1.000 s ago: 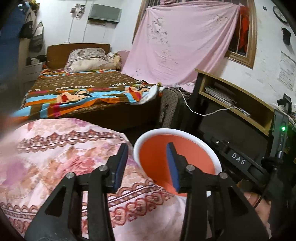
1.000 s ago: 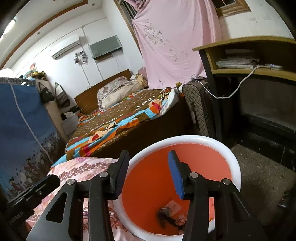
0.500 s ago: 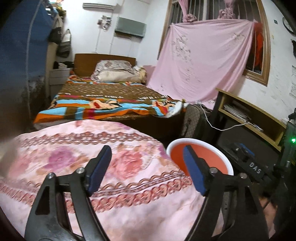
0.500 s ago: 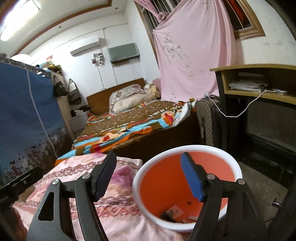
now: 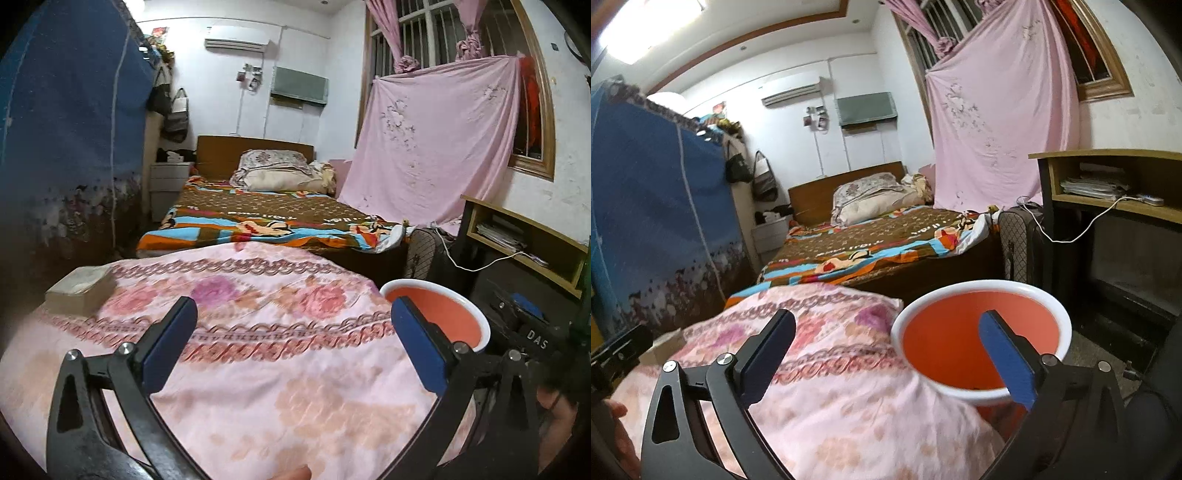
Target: Collect trash
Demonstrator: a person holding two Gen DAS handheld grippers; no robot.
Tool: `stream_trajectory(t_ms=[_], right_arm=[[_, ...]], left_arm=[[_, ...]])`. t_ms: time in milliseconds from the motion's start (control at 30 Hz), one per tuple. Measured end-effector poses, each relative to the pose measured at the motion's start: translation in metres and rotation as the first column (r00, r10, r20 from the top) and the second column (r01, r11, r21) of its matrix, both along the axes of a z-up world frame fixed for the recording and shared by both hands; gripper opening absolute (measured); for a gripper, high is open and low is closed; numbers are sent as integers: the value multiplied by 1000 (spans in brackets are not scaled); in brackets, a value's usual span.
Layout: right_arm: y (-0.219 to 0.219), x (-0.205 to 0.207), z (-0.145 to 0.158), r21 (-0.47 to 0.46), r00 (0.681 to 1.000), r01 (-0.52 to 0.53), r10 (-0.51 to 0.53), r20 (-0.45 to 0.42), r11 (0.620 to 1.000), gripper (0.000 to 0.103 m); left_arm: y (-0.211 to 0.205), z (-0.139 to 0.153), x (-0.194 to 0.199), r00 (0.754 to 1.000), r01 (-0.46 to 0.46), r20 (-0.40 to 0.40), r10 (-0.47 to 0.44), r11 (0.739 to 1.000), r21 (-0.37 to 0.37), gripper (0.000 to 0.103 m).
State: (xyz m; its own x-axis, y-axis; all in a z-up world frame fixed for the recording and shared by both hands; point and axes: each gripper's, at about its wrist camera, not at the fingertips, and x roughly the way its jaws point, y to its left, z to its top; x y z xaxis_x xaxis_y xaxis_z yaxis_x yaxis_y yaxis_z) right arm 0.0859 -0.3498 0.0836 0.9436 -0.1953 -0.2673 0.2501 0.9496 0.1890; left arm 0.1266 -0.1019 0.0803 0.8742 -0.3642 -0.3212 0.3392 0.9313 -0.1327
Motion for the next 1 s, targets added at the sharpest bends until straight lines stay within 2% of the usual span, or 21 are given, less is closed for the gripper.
stream_trajectory(t_ms=[200, 533, 1000], right_arm=[[26, -30, -5, -44, 997, -37, 40, 65, 998, 103], [75, -70, -19, -139, 983, -49, 73, 170, 989, 103], [96, -78, -40, -205, 983, -71, 104, 150, 976, 103]], left_arm=[[32, -12, -18, 998, -68, -9, 68, 996, -49, 91], [74, -35, -49, 987, -159, 10, 159, 987, -27, 91], [91, -50, -73, 976, -203, 77, 202, 979, 3, 91]])
